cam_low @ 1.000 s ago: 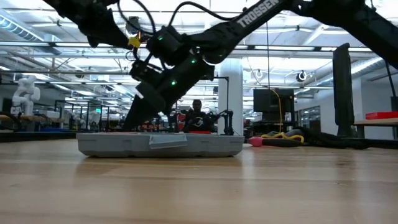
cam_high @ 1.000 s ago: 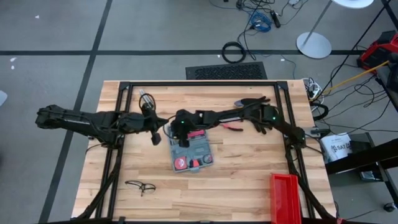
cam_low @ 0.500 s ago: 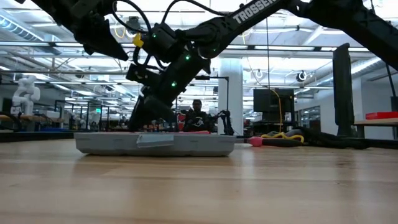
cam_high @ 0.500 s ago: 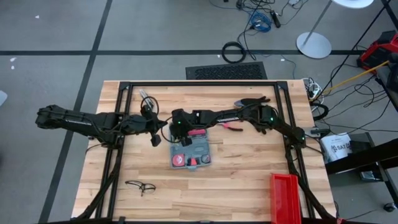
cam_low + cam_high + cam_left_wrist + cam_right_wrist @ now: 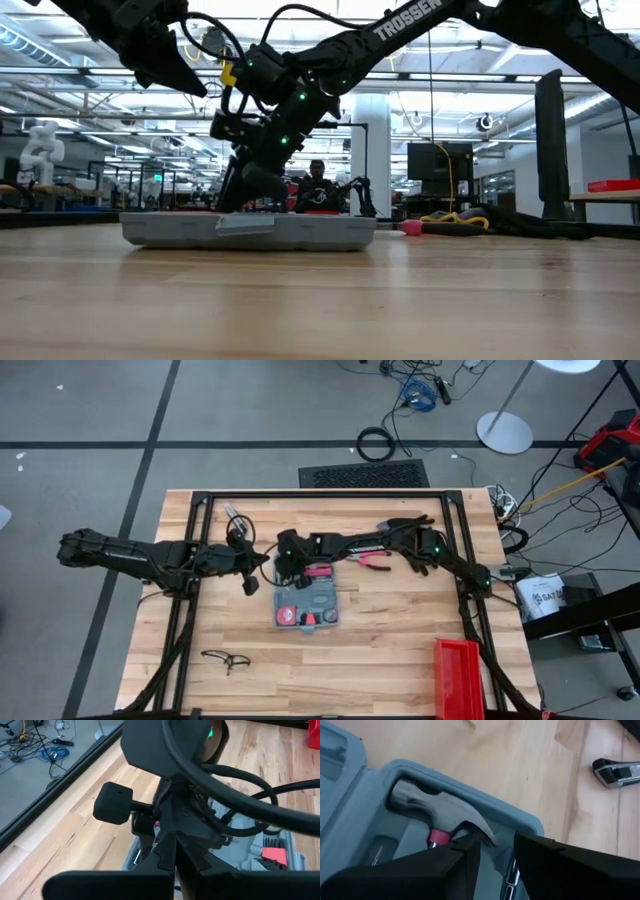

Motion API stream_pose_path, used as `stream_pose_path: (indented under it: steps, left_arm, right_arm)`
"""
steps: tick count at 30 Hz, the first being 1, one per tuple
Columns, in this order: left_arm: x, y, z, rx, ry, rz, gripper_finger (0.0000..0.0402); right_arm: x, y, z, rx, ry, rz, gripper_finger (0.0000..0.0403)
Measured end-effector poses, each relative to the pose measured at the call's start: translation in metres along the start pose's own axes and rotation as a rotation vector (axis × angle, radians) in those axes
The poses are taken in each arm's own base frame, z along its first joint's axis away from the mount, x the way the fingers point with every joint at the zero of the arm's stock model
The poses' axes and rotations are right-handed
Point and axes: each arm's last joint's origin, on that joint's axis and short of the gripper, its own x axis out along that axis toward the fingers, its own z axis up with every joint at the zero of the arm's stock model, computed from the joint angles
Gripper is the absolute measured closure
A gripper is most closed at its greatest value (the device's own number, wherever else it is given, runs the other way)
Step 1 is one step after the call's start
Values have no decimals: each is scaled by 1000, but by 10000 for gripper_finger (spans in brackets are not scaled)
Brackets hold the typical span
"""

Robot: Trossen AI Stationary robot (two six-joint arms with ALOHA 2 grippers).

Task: Prefit tool cases
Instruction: Remove the pink hammer from the gray prefit tool case

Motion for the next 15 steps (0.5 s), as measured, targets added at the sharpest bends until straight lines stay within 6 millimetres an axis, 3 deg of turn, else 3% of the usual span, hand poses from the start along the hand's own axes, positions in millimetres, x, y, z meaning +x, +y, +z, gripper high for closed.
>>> stream_pose_path:
  steps: [7,13,15]
  left_arm:
    - [0,0,0,-1,-3,-1,393]
    - [0,0,0,-1,-4,-1,393]
    - [0,0,0,-1,-4,-1,393]
  right_arm:
    - [12,0,-9,10,9,26,311]
    - [14,3,-13,0,13,74,389]
    - [15,3,-13,0,5,94,395]
